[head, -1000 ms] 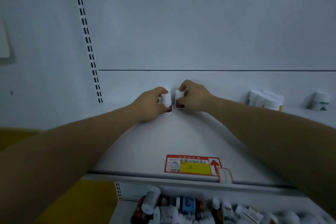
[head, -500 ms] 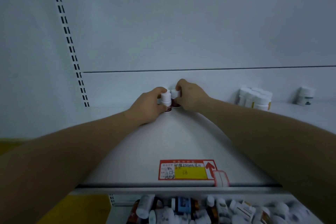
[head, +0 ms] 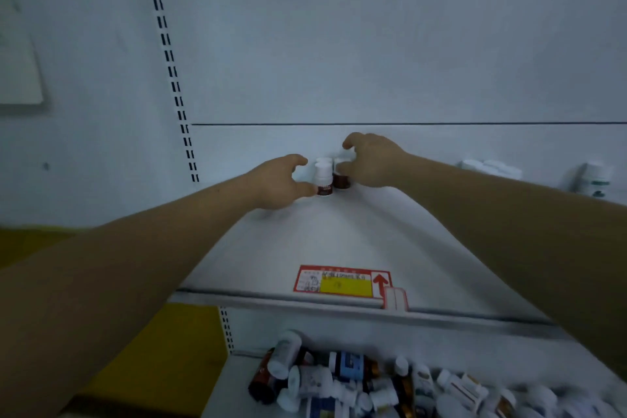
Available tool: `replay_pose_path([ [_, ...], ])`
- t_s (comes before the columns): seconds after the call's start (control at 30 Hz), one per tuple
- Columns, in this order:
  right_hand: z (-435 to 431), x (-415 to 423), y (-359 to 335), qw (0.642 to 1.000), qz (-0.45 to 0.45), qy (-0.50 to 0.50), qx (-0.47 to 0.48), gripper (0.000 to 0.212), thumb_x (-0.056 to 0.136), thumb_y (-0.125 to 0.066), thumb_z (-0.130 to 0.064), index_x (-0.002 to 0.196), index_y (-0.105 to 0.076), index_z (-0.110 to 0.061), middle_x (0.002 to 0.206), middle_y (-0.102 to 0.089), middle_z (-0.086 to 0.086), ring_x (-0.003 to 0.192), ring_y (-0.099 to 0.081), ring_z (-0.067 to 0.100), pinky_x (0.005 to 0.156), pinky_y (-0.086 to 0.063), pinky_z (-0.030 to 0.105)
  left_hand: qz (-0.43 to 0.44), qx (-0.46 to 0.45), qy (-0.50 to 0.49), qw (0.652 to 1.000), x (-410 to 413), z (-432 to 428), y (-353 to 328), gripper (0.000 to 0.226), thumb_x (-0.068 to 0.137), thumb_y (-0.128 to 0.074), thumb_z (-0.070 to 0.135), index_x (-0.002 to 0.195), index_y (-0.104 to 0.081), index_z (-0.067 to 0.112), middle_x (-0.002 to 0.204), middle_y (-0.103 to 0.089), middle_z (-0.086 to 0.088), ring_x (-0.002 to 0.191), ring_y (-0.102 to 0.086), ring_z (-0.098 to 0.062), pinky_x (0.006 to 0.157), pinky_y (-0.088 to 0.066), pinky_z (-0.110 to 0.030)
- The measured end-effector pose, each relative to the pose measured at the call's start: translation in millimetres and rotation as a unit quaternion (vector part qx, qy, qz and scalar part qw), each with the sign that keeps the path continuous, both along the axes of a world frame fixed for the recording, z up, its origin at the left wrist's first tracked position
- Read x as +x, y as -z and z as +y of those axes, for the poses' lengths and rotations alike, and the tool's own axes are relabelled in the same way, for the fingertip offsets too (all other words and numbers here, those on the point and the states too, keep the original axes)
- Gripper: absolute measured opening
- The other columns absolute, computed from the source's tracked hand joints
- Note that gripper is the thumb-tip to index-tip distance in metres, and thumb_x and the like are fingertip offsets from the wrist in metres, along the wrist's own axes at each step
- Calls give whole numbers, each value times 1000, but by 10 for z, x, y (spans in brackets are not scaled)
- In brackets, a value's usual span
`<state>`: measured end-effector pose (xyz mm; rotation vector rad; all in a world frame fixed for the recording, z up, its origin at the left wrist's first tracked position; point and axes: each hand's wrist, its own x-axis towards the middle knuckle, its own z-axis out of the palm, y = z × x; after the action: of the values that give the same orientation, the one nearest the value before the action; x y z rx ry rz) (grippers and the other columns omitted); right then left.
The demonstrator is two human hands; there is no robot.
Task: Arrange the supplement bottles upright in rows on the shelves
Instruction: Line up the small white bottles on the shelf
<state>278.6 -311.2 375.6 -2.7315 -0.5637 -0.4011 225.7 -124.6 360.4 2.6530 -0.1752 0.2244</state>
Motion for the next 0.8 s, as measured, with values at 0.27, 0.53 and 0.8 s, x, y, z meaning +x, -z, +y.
replay_pose_path([
  [0.27,26,-915,-16,998,-5,-5,-69,52,91,-50,-51,128,-46,-14,128,-54,7,106,-49,23,80,-34,30,8,74,32,997,-1066,-44,-21,69,83,-48,65,141,-36,29,148,-37,2,131,-39,-19,101,-29,-29],
  [0.53,146,-2103,127,999,-43,-3,-10,54,90,-52,-47,135,-45,-18,132,-53,6,115,-49,24,80,-30,26,-80,89,94,988,-2386,23,193,65,84,-49,63,139,-39,29,146,-39,6,128,-39,-14,92,-26,-22],
  [0.8,168,-3039,604,998,-37,-53,27,60,92,-52,-47,142,-38,-19,146,-41,5,132,-38,21,102,-27,26,46,60,104,992,-3049,138,944,63,84,-53,58,139,-39,31,147,-38,7,128,-40,-14,95,-29,-22],
])
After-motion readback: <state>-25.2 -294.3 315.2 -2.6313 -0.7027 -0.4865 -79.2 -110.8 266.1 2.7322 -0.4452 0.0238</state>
